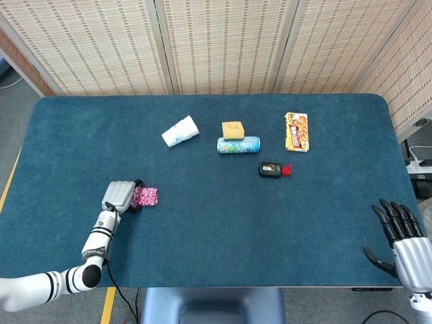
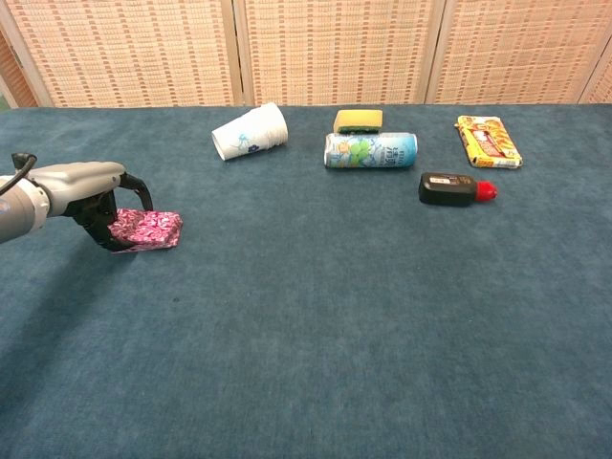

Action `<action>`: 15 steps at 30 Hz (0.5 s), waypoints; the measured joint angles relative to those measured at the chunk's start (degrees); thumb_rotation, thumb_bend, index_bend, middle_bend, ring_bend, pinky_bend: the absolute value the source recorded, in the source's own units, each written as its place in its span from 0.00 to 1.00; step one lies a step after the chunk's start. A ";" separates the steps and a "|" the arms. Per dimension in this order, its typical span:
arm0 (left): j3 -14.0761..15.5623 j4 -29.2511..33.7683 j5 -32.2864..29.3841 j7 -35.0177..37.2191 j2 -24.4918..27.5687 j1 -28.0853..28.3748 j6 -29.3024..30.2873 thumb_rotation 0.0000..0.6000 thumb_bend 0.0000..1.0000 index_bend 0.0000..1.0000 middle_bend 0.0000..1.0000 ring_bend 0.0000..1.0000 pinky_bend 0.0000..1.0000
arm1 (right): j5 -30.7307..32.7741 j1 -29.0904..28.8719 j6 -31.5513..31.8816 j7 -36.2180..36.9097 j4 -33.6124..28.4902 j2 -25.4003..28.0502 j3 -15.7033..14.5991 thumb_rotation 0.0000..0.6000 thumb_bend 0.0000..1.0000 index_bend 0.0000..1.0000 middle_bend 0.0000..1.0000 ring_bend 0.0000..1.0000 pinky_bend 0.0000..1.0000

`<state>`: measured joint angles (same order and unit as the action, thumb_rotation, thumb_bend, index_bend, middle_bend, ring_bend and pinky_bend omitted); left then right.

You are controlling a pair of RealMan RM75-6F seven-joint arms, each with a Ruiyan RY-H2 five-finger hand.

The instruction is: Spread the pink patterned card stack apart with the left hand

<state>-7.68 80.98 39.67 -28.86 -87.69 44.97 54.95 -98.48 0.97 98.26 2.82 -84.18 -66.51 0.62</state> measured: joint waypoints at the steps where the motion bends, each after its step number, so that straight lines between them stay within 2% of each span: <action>1: -0.02 0.05 0.21 0.13 0.02 -0.11 0.14 1.00 0.32 0.40 1.00 1.00 1.00 | 0.01 0.00 0.01 0.05 0.00 0.01 0.00 1.00 0.13 0.08 0.03 0.00 0.09; 7: 0.72 1.87 4.21 2.08 2.32 -2.13 2.12 1.00 0.31 0.41 1.00 1.00 1.00 | 0.14 -0.12 -0.37 0.01 -0.19 0.20 -0.03 1.00 0.13 0.08 0.03 0.00 0.09; 15: 3.66 2.40 12.68 8.80 7.07 -7.61 4.65 1.00 0.32 0.41 1.00 1.00 1.00 | -0.05 -0.10 -0.18 -0.11 -0.10 0.04 -0.04 1.00 0.13 0.08 0.03 0.00 0.09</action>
<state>-4.01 83.39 52.35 -20.06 -80.63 37.36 59.60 -98.53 0.87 98.08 2.71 -84.28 -66.46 0.58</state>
